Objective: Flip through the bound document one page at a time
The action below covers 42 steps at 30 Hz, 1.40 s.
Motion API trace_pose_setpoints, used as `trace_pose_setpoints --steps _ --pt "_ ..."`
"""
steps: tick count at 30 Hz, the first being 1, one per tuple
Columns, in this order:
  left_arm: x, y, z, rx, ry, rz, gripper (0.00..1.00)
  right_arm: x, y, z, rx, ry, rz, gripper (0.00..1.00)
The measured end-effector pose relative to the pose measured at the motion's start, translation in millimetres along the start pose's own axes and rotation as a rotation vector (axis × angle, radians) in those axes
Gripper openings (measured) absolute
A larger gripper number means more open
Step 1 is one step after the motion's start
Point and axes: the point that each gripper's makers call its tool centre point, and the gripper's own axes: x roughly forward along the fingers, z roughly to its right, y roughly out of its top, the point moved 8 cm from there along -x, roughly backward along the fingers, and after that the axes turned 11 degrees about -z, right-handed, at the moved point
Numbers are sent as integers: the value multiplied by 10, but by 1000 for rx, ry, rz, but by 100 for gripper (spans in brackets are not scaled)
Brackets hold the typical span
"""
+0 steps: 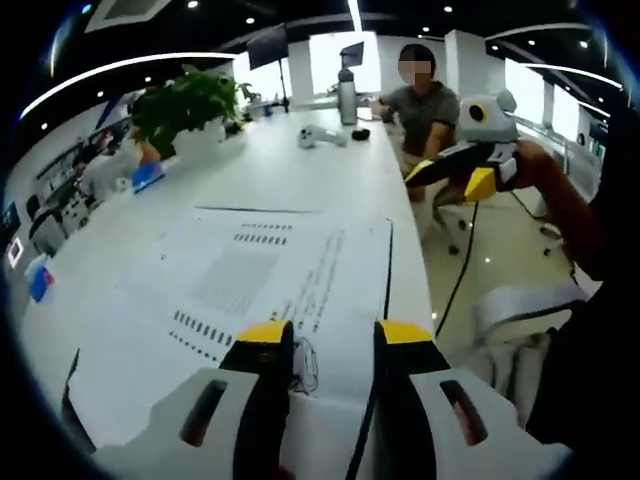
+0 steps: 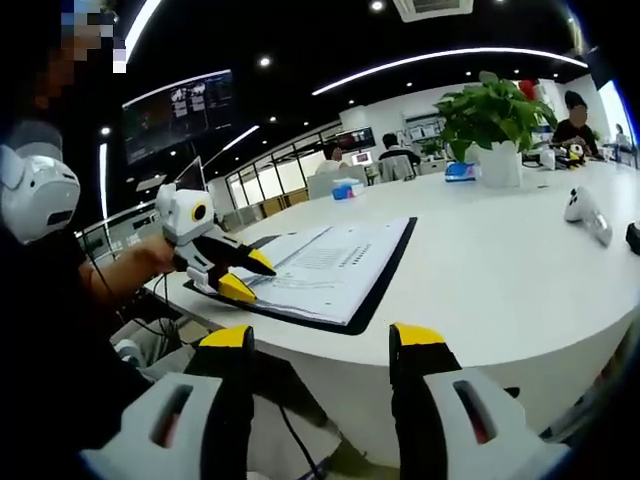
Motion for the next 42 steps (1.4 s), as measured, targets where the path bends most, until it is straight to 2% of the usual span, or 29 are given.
trace_pose_setpoints --steps 4,6,10,15,27,36,42 --pt "13 -31 -30 -28 -34 17 32 14 -8 17 7 -2 3 54" --pt "26 -65 -28 -66 -71 25 30 19 -15 21 8 -3 2 54" --pt "38 -127 -64 -116 -103 66 26 -21 -11 56 24 -16 16 53" --pt "38 -158 -71 -125 -111 87 26 -82 10 88 45 -17 37 52" --pt "51 -175 -70 -95 -103 104 24 16 -22 76 49 -9 9 51" --pt "54 -181 -54 -86 -95 116 24 235 43 -32 60 18 7 49" --pt "56 -176 -52 -86 -91 114 24 415 121 -144 61 87 20 46"
